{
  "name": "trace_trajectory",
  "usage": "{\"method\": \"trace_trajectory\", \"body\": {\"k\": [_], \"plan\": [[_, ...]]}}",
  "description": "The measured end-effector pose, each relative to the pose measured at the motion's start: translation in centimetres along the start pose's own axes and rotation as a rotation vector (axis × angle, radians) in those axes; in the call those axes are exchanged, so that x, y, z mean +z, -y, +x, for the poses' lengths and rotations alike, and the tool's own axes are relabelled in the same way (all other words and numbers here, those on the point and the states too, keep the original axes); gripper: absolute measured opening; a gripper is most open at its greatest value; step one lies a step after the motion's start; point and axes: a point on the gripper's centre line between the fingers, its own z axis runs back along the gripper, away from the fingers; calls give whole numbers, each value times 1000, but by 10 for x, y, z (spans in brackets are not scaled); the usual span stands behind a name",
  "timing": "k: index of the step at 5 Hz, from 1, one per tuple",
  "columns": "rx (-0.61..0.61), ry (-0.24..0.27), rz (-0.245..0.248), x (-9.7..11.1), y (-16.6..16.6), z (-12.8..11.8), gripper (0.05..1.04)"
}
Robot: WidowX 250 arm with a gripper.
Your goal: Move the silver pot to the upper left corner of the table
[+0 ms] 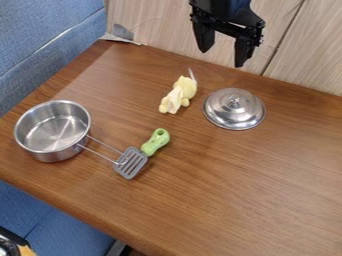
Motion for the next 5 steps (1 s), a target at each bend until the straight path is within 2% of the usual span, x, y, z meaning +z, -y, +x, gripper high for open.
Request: {"method": "trace_trajectory", "body": {"k": [1, 2, 3, 4, 5], "plan": [[3, -41, -9, -14, 1, -8, 1001], [31, -48, -22, -16, -5, -30, 1001], [23, 2, -24, -1, -8, -37, 1001], [20, 1, 10, 11, -10, -53, 1001], [-3, -32, 80, 28, -20, -80, 1001]]}}
